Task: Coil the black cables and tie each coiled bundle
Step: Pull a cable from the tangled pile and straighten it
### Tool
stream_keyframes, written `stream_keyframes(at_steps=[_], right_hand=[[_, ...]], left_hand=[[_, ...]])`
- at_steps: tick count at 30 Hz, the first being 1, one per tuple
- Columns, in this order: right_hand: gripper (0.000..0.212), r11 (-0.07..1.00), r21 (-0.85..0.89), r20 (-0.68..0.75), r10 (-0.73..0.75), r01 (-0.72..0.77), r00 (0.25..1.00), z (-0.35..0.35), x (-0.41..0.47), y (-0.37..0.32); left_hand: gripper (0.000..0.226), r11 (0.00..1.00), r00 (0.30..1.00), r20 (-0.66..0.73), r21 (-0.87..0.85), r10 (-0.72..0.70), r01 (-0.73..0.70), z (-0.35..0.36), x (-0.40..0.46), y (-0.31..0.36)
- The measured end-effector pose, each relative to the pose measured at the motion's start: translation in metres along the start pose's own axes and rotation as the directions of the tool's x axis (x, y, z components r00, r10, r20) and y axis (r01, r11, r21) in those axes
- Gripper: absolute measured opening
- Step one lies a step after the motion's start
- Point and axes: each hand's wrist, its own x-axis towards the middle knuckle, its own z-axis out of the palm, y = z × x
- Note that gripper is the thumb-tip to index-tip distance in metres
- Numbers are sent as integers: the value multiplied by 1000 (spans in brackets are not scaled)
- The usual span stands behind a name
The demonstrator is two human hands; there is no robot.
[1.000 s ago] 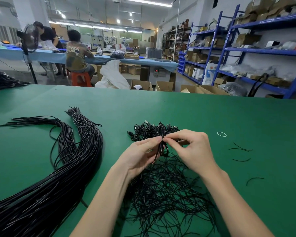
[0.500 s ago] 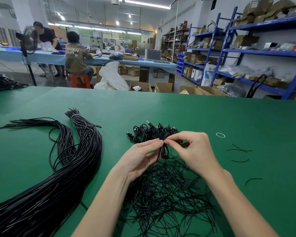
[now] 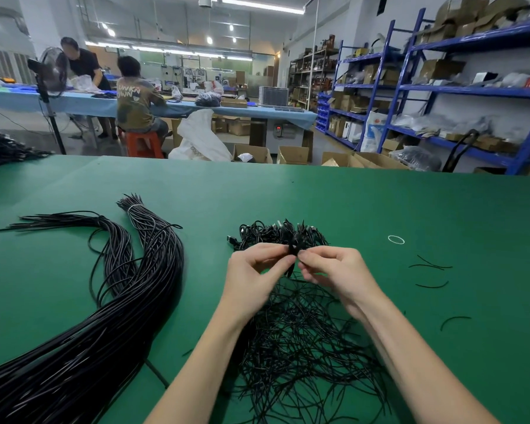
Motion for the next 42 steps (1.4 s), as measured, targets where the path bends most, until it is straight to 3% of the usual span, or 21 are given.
stream_keyframes(at_steps=[2,4,6,7,9,10,11,13,16,20,22,25,27,28,29,31,33,35,36,39,42], right_hand=[[27,938,230,93,243,-258,966,0,1,0],[18,757,429,238,432,-493,870,1,3,3],[3,649,510,331,458,-565,825,4,4,6],[6,696,466,317,445,-546,837,6,4,7],[14,916,173,148,339,-362,929,4,8,9],[17,979,-35,32,202,-201,979,2,9,11],[18,971,-238,-54,16,-29,998,-1,8,12],[22,798,-541,-19,-327,265,945,-5,3,15],[18,648,-634,96,-475,422,874,0,-2,24],[3,655,-626,10,-537,424,844,11,-2,30],[8,684,-601,-19,-529,414,848,12,0,29],[15,819,-483,-72,-390,310,918,9,5,27],[16,984,-167,-84,-76,62,994,9,5,27],[15,989,76,-30,129,-126,991,9,4,27],[12,914,286,55,282,-286,958,8,3,27],[8,793,461,162,366,-398,917,7,4,30],[8,888,349,104,282,-301,954,5,5,34],[6,996,54,-61,71,-68,996,3,5,39],[12,995,-95,-114,-54,43,992,1,5,43],[22,864,-395,-80,-371,312,925,-3,4,55],[19,744,-481,38,-510,463,859,1,2,61]], left_hand=[[24,985,991,30,111,131,-134,-2,0,0],[25,958,978,61,197,198,-206,-7,1,0],[22,982,993,60,151,102,-110,-11,2,0],[21,997,999,37,82,-5,2,-11,2,0],[19,966,968,-36,-83,-250,246,-8,0,-1],[20,919,930,-53,-188,-363,347,-6,-2,-1],[23,856,890,-40,-298,-454,423,-5,-2,-1],[29,745,836,16,-445,-549,497,-6,-2,-1],[41,666,798,91,-500,-596,554,-10,0,1],[42,622,773,164,-504,-613,600,-11,-1,-3],[42,634,778,183,-484,-601,604,-13,1,-6],[46,706,802,175,-393,-571,589,-9,1,-10],[49,790,844,130,-303,-521,534,-8,0,-11],[42,829,867,111,-255,-486,498,-8,0,-11],[30,865,889,96,-205,-448,458,-8,0,-9],[15,901,912,72,-144,-404,410,-8,3,-6],[20,860,880,75,-189,-469,474,-6,3,-5],[25,768,815,113,-284,-568,575,-5,3,-3],[23,726,788,126,-323,-603,607,-5,2,-2],[11,680,758,116,-370,-642,633,-7,4,-1],[9,670,761,113,-405,-639,622,-6,0,-2]])
